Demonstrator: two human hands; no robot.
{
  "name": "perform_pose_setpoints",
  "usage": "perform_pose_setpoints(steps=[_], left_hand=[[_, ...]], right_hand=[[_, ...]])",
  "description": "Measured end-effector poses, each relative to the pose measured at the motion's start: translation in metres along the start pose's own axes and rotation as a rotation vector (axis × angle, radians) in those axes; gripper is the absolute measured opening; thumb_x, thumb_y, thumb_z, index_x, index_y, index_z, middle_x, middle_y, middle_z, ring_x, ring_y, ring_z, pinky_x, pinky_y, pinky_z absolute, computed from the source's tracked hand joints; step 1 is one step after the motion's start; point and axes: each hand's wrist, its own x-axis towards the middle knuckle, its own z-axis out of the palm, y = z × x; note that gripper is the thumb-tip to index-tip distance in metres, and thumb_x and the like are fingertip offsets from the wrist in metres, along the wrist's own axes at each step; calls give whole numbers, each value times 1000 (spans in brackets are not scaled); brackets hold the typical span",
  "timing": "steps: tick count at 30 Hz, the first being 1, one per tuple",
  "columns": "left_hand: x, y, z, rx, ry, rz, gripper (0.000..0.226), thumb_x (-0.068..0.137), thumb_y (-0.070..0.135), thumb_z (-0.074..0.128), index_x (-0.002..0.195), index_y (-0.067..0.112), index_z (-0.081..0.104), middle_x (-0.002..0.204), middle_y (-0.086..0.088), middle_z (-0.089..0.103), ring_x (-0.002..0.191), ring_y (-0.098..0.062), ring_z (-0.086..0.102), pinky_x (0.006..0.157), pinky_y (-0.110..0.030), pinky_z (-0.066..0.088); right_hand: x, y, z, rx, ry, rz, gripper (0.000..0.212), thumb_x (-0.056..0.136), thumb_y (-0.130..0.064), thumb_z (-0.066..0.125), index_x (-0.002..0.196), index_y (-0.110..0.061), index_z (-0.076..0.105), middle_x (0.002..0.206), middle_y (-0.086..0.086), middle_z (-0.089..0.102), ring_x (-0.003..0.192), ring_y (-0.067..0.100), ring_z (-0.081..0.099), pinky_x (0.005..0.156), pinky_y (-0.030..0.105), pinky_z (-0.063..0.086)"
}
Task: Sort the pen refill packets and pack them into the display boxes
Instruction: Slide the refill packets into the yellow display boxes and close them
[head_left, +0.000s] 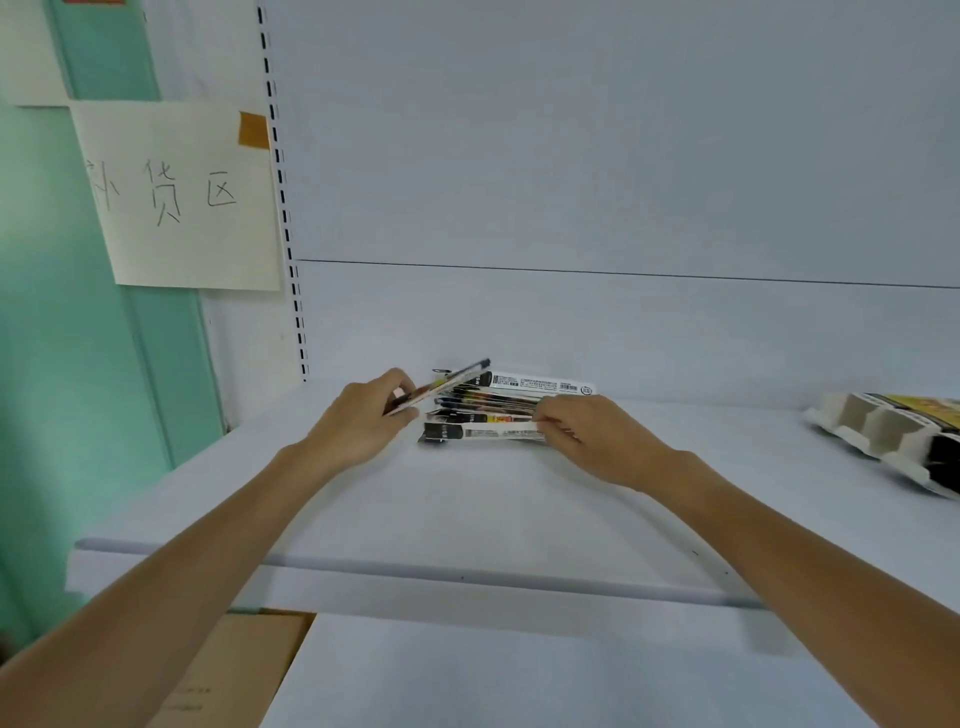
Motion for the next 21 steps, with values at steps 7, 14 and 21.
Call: perform_pose_setpoints(steps=[7,14,21], left_hand=[[4,22,-17,-489,-294,-330,56,96,49,23,86,8,60,64,2,31,53,-12,25,54,-25,26],[6,26,-10,-142,-369,-144,33,92,41,53,88,9,53,79,-4,50,69,-17,44,62,-29,30],[4,44,-4,-415,-501,-94,11,94,19,54,101,28,57,91,6,67,78,-7,65,64,-17,49]], right_hand=[[10,-23,-5,-145,208,-291,23,88,-22,43,89,-13,63,82,2,61,71,21,56,61,26,41],[10,-29,-2,-65,241,-367,20,83,-11,47,92,-5,64,86,7,58,79,22,53,70,25,43],[2,-27,3,-105,263,-369,20,87,-15,48,88,-4,64,94,11,60,84,26,58,75,24,43]])
